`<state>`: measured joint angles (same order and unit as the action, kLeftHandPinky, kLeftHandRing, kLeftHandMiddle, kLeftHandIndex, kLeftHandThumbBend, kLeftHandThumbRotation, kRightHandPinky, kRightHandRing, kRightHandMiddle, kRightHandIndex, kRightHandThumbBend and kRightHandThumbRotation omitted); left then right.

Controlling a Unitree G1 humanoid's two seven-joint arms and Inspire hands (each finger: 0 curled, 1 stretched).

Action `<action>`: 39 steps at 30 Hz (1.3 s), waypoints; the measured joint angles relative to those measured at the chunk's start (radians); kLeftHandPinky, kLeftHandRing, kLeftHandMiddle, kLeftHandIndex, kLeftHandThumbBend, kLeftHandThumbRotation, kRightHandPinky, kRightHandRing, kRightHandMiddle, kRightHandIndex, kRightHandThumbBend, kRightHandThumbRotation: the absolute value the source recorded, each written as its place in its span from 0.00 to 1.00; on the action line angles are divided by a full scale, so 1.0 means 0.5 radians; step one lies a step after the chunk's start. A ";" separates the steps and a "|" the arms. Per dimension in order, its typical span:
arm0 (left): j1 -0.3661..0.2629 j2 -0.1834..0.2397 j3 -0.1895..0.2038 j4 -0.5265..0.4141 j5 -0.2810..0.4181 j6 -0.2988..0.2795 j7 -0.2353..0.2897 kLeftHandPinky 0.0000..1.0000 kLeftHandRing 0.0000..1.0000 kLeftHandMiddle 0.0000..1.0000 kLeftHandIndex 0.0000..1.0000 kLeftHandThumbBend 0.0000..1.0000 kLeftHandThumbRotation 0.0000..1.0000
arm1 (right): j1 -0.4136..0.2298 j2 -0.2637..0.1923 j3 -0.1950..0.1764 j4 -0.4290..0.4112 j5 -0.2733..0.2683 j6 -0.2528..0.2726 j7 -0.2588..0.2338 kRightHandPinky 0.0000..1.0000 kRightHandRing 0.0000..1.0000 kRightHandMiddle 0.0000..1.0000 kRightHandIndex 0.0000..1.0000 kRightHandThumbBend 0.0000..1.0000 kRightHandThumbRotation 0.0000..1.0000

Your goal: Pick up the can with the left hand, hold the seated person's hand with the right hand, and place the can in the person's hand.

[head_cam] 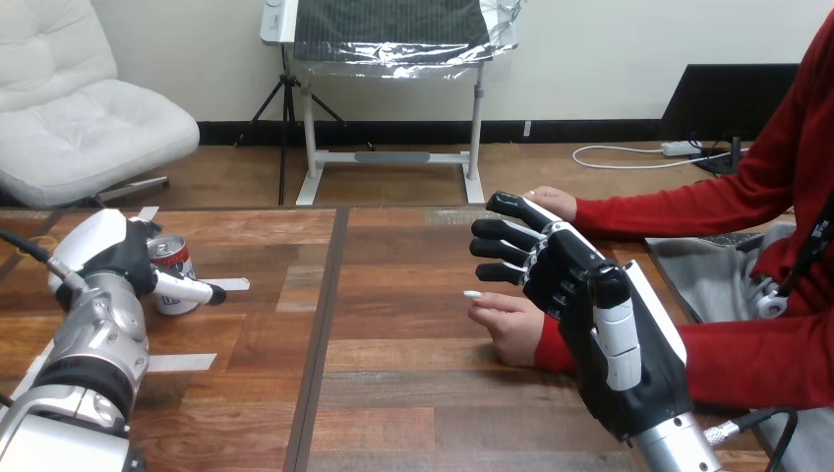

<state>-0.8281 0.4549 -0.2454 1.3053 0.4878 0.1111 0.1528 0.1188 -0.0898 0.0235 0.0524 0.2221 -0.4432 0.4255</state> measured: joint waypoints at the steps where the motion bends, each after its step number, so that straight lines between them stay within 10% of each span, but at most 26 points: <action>1: -0.002 0.002 -0.007 0.000 0.003 0.000 -0.003 0.67 0.82 0.85 0.84 0.85 0.27 | 0.000 0.000 0.000 0.000 0.000 0.000 0.000 0.75 0.80 0.80 0.85 0.89 1.00; 39: -0.047 0.023 -0.038 0.000 0.032 0.010 -0.129 0.71 0.86 0.87 0.85 0.80 0.30 | 0.000 -0.013 -0.001 -0.015 0.000 0.032 0.000 0.75 0.79 0.80 0.84 0.89 1.00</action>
<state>-0.8515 0.4665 -0.2645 1.3051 0.5038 0.1162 0.0885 0.1188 -0.0962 0.0228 0.0448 0.2219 -0.4273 0.4256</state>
